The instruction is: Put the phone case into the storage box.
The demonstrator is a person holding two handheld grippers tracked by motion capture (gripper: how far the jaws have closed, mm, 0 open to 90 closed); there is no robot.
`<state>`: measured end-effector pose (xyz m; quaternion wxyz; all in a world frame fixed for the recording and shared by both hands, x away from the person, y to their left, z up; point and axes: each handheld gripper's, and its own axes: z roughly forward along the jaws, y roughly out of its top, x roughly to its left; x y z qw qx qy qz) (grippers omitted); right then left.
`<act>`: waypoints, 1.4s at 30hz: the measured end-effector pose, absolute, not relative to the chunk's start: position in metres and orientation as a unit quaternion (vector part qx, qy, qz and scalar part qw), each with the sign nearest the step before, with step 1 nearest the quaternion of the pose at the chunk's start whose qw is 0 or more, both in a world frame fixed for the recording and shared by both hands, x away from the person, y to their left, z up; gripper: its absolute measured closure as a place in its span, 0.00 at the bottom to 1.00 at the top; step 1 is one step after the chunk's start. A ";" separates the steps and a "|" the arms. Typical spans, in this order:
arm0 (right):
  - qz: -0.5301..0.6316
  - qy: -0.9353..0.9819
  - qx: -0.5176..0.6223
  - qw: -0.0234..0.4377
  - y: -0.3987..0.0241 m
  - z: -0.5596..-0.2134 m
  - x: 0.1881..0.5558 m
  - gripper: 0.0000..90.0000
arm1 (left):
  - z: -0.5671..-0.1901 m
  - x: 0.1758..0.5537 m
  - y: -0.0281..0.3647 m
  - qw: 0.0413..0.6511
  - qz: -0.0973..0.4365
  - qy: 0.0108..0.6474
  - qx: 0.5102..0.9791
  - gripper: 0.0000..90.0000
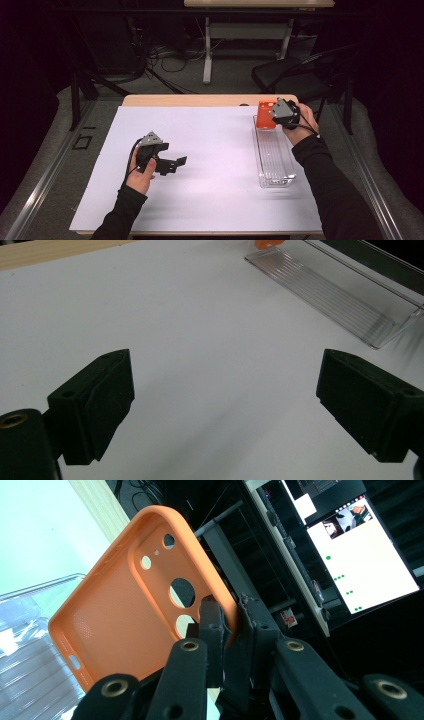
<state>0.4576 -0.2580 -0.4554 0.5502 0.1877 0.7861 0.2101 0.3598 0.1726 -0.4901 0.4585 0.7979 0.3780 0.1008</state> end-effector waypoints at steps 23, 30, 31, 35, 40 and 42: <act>0.199 0.789 0.171 0.555 -0.254 -0.467 0.462 0.91 | -0.492 0.360 0.172 0.457 0.097 0.378 0.799 0.10; 0.198 0.789 0.175 0.555 -0.258 -0.469 0.464 0.89 | -0.492 0.360 0.172 0.458 0.098 0.379 0.798 0.10; 0.195 0.789 0.179 0.554 -0.259 -0.469 0.464 0.88 | -0.492 0.360 0.172 0.459 0.097 0.379 0.798 0.10; 0.198 0.789 0.198 0.546 -0.265 -0.470 0.466 0.85 | -0.492 0.360 0.172 0.456 0.097 0.379 0.799 0.10; 0.200 0.791 0.208 0.539 -0.266 -0.470 0.467 0.81 | -0.493 0.360 0.171 0.457 0.096 0.379 0.799 0.10; 0.201 0.791 0.210 0.538 -0.266 -0.471 0.468 0.78 | -0.493 0.360 0.171 0.457 0.096 0.378 0.800 0.10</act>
